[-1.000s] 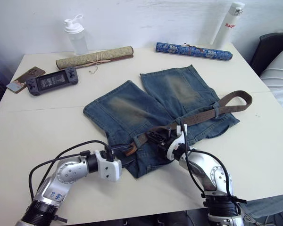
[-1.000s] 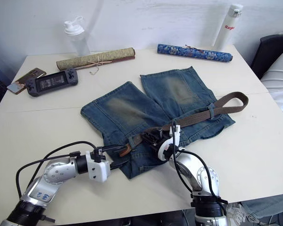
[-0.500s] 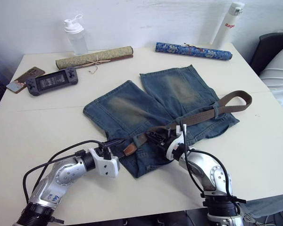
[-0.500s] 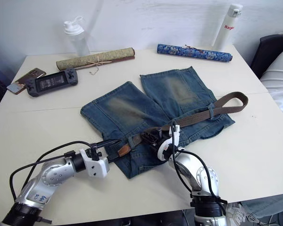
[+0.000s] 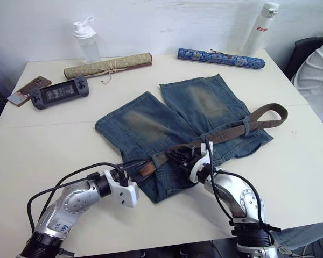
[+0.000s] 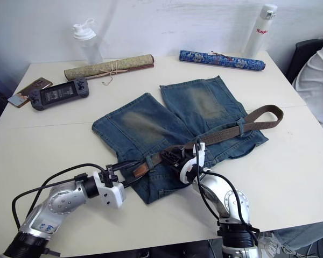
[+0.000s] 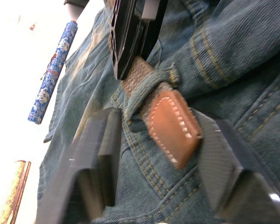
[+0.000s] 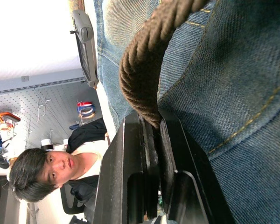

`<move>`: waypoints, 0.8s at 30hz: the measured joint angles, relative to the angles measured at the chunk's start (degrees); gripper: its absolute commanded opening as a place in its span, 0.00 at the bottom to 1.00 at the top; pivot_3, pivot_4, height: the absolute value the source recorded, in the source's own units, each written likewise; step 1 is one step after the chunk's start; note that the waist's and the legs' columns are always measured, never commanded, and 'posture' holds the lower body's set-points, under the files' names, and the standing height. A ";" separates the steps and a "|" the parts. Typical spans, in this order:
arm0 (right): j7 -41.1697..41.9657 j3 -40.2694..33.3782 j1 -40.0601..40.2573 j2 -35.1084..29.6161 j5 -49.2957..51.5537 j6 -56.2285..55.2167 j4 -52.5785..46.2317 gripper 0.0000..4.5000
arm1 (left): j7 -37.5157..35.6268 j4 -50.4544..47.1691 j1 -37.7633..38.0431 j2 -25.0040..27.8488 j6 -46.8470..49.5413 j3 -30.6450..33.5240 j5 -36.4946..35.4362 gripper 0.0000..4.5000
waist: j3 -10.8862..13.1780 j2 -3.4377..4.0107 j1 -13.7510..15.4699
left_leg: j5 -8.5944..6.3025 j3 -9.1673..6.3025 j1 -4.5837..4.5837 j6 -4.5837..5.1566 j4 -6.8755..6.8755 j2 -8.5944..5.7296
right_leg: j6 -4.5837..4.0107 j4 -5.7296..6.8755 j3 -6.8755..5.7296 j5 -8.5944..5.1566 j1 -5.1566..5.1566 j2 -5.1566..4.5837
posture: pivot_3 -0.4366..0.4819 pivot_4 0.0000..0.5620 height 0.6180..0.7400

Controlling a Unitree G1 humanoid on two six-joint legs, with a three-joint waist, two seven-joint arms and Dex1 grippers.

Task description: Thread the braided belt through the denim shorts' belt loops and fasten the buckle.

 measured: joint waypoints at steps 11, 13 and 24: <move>-0.32 0.17 0.00 -1.03 0.03 0.78 -0.50 0.18 | 1.36 1.95 -0.28 0.41 -2.02 0.04 0.48 0.00 | 0.00 0.00 0.05 | 0.00 0.00 -0.01 0.00 -0.02 0.00 | -0.01 0.00 -0.01 0.00 0.00 0.00 | 0.48 0.27 0.82; -0.27 0.41 1.53 -2.72 0.20 1.44 -1.58 0.33 | 1.89 2.43 -0.47 0.48 -2.11 0.06 0.86 0.00 | 0.03 0.04 0.39 | 0.00 0.00 -0.07 0.01 -0.02 -0.02 | -0.01 0.00 -0.02 0.00 -0.04 -0.01 | 0.48 0.27 0.82; 13.85 -6.22 7.81 -33.37 -7.24 9.61 -20.86 0.87 | 3.97 4.71 -0.54 0.84 -3.64 0.19 1.16 0.00 | 0.15 0.22 0.73 | -0.02 0.05 -0.20 0.07 0.03 -0.07 | 0.00 -0.06 0.00 0.00 -0.24 -0.10 | 0.48 0.27 0.82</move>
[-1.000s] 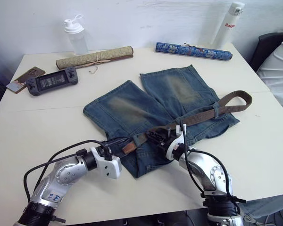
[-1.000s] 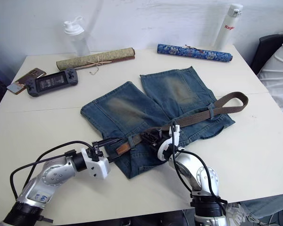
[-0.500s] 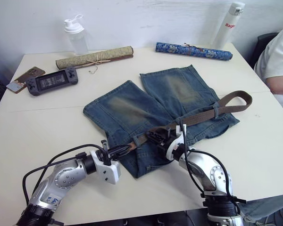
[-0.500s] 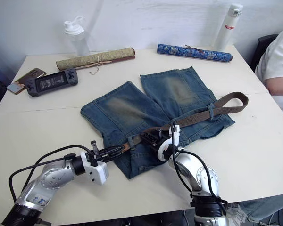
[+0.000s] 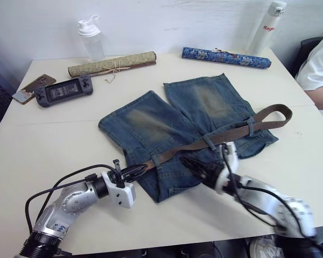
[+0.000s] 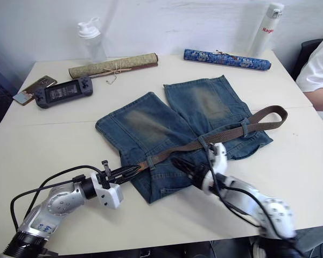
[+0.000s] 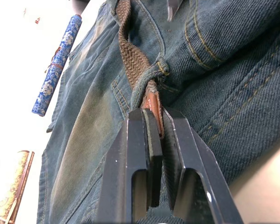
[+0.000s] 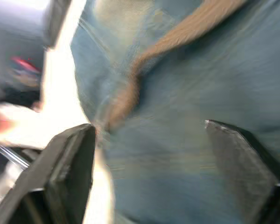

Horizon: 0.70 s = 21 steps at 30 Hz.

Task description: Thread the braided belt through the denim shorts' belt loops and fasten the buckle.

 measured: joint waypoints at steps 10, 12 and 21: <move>21.01 -5.62 4.79 -10.97 -28.81 -5.62 -4.28 0.22 | 1.52 1.53 0.06 -0.08 -1.45 0.01 -0.27 0.00 | -0.01 -0.03 0.10 | 0.04 0.01 0.04 -0.05 0.01 -0.01 | -0.01 0.01 -0.03 0.00 0.03 0.03 | 0.48 0.27 0.82; 23.03 -2.09 4.64 -11.82 -36.61 -7.11 -3.78 0.01 | 1.67 1.72 -0.05 -0.12 -1.59 -0.05 -0.26 0.00 | 0.00 -0.03 0.12 | 0.05 0.01 0.05 -0.07 0.01 -0.01 | -0.01 0.02 -0.04 0.00 0.03 0.03 | 0.48 0.27 0.82; 24.21 8.48 -2.07 -5.97 -54.40 -8.58 2.02 0.01 | 2.06 2.88 -0.72 -0.20 -2.53 -0.38 -0.26 0.00 | -0.01 -0.04 0.13 | 0.24 0.00 0.16 -0.34 0.07 -0.02 | -0.01 0.06 -0.06 0.00 0.16 0.02 | 0.48 0.27 0.82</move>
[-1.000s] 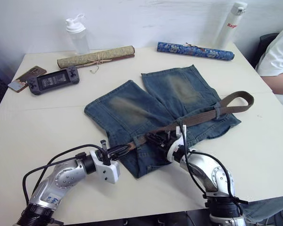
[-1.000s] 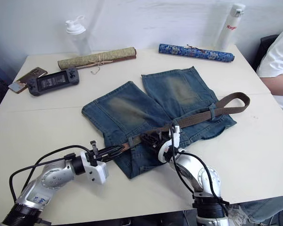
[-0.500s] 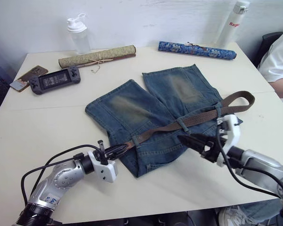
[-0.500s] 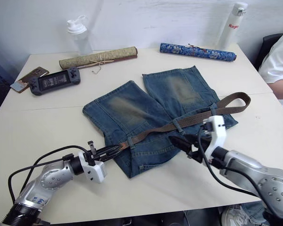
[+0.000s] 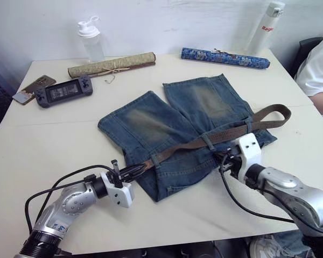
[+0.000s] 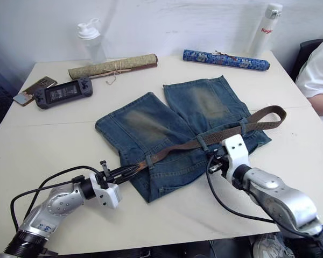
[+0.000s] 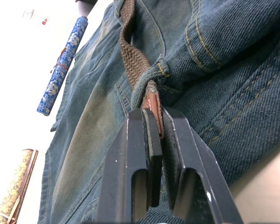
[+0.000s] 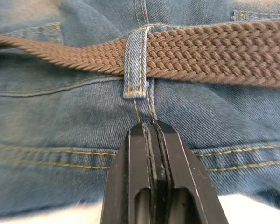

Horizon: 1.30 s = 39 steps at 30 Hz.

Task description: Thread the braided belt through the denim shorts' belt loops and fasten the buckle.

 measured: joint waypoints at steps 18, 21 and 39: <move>-1.41 -0.09 -5.70 11.63 -4.87 12.66 2.13 0.01 | 24.07 40.98 8.24 27.27 -27.89 16.12 11.17 0.00 | -0.85 -0.92 -1.13 | -0.42 0.15 0.80 -0.17 -0.31 0.52 | -0.53 0.19 0.09 -0.29 0.26 0.25 | 0.48 0.27 0.82; -0.67 -0.05 -6.59 12.47 -5.95 13.29 2.83 0.01 | 32.92 49.17 7.45 31.76 -27.25 14.63 17.34 0.00 | -1.02 -1.20 -1.29 | -0.46 0.24 0.81 -0.18 -0.32 0.54 | -0.53 0.17 0.06 -0.29 0.23 0.24 | 0.48 0.27 0.82; 2.34 -1.34 -8.11 15.82 -10.14 15.25 4.05 0.29 | 25.85 60.88 -2.10 29.74 -27.40 9.45 0.63 0.74 | -1.12 -1.36 -1.44 | -0.52 0.35 0.83 -0.29 -0.34 0.59 | -0.55 0.16 0.08 -0.29 0.16 0.20 | 0.48 0.27 0.82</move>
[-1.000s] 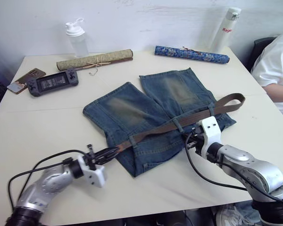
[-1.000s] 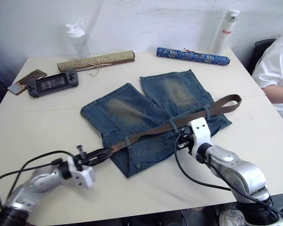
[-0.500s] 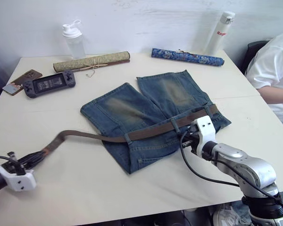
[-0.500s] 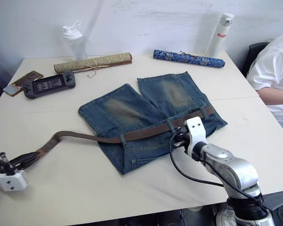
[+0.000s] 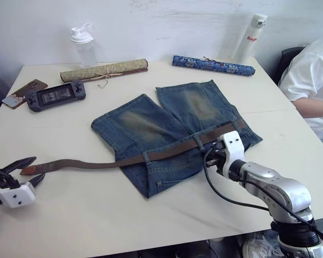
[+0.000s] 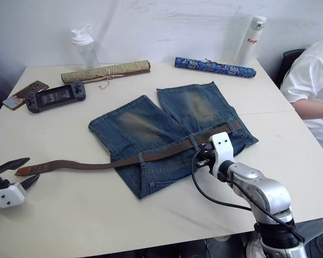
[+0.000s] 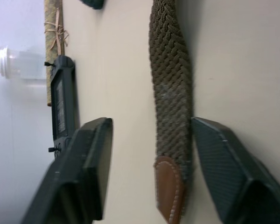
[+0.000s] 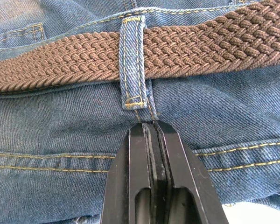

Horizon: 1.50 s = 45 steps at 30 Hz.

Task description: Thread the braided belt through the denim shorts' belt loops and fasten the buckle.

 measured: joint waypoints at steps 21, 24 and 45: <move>15.14 -12.02 5.04 -11.75 8.44 5.59 -7.77 0.99 | -40.21 -83.79 11.19 -7.37 53.03 -12.68 -50.61 0.74 | 1.35 1.77 2.60 | -0.04 0.06 -0.33 0.33 0.09 -0.31 | 0.25 -0.34 -0.01 0.17 -0.01 -0.07 | 0.48 0.27 0.82; 20.96 -15.24 6.84 -16.21 10.50 3.48 -10.84 0.99 | -40.92 -85.14 5.17 -12.16 60.58 -16.57 -50.01 0.74 | 1.52 1.58 2.61 | 0.03 0.09 -0.33 0.13 0.08 -0.14 | 0.23 -0.33 -0.01 0.16 -0.05 0.22 | 0.48 0.27 0.82; 32.45 3.88 4.82 -37.36 -34.95 -44.16 16.05 0.99 | -59.55 -75.22 -9.65 -26.49 70.58 -24.34 -33.27 0.74 | 1.96 0.91 2.64 | 0.27 0.78 -0.11 0.13 0.34 -0.29 | 0.48 -0.21 0.17 0.30 -0.13 0.06 | 0.48 0.27 0.82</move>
